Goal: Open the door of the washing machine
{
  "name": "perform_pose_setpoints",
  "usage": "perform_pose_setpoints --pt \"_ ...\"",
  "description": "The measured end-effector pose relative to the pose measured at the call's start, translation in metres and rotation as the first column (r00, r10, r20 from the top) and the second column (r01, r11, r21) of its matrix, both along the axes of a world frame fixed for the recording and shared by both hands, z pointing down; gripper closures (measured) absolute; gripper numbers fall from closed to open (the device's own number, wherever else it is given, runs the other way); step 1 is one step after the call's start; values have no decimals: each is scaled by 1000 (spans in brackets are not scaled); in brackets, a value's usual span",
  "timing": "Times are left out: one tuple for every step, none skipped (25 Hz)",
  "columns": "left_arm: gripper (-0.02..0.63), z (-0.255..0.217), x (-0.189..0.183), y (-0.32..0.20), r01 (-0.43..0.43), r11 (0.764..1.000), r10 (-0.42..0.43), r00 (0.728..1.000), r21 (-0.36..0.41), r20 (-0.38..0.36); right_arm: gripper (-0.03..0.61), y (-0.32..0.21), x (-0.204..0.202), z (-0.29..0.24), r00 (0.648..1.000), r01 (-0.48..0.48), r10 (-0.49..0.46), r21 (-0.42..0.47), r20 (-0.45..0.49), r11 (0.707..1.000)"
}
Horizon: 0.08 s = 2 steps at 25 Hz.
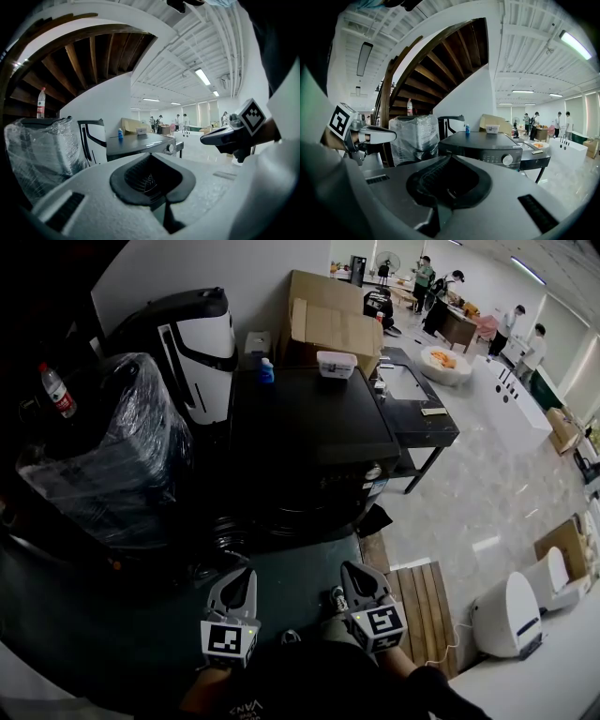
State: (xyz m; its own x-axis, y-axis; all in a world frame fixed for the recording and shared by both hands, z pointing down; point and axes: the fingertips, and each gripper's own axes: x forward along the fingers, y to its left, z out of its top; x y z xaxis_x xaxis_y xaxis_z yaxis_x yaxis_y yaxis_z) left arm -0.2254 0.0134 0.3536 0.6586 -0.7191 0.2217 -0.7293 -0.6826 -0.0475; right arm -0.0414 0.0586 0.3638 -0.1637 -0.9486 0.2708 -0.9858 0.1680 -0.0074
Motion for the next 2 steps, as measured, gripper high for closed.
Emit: perform_pose_setpoints --pt "597 0 -1 0 3 1000 -3 1000 -3 -4 574 0 0 0 1000 -2 2 -5 0 1000" --pt "597 0 -2 0 6 1000 -6 1000 -6 -8 574 0 -1 0 1000 -3 3 -10 -1 1000"
